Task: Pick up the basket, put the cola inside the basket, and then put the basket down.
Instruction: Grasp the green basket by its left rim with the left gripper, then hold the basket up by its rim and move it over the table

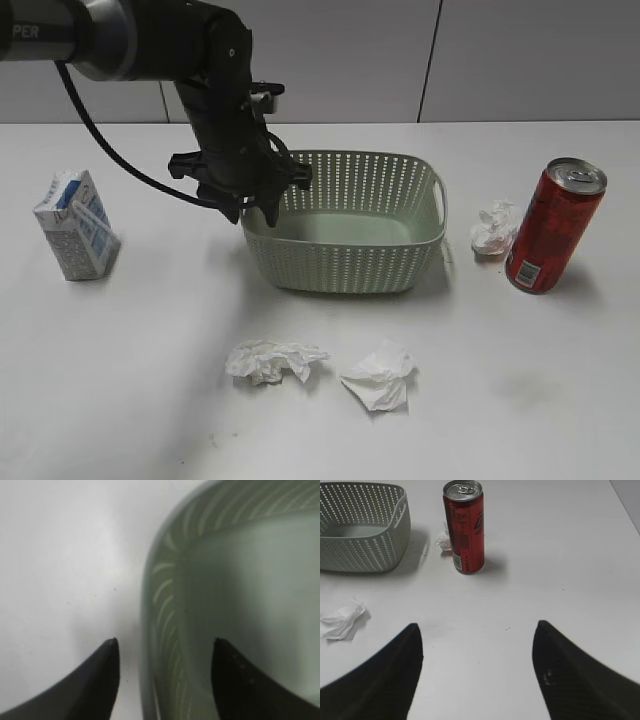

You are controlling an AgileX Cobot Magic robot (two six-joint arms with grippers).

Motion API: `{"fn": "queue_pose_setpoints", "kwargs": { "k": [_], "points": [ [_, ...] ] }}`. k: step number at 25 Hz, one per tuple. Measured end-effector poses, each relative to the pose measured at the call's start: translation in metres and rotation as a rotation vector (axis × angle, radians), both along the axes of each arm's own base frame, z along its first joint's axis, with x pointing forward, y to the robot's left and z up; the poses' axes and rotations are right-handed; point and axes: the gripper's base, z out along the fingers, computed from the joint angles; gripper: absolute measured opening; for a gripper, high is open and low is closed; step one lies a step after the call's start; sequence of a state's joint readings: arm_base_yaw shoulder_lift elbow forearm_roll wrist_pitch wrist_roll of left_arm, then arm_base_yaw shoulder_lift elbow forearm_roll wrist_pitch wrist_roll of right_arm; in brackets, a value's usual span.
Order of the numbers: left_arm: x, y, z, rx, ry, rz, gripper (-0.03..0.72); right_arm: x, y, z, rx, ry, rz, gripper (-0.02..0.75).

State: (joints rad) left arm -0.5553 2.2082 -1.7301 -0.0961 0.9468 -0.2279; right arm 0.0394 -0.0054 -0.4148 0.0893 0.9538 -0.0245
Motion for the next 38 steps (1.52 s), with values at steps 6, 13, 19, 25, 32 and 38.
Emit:
{"fn": "queue_pose_setpoints", "kwargs": {
  "k": [6,13,19,25,32,38],
  "points": [
    [-0.001,-0.002,0.0,-0.031,0.019,0.023,0.032,0.0,0.0,0.0,0.0,0.0,0.0,0.533],
    [-0.003,0.0,0.001,-0.107,0.116,0.104,0.006,0.0,0.0,0.0,0.0,0.0,0.0,0.533],
    [-0.006,0.014,0.013,-0.125,0.223,0.16,0.006,0.0,0.0,0.0,-0.001,0.0,0.0,0.533],
    [-0.022,0.019,0.067,-0.167,0.192,0.195,0.006,0.0,0.0,0.0,-0.002,0.0,-0.002,0.533],
    [-0.041,0.027,0.11,-0.048,0.064,0.195,0.006,0.006,0.0,0.008,0.024,0.038,-0.015,0.537],
    [-0.067,0.012,0.114,0.053,-0.009,0.133,0.006,0.036,0.001,0.035,0.033,0.16,-0.025,0.647]
  ]
}}
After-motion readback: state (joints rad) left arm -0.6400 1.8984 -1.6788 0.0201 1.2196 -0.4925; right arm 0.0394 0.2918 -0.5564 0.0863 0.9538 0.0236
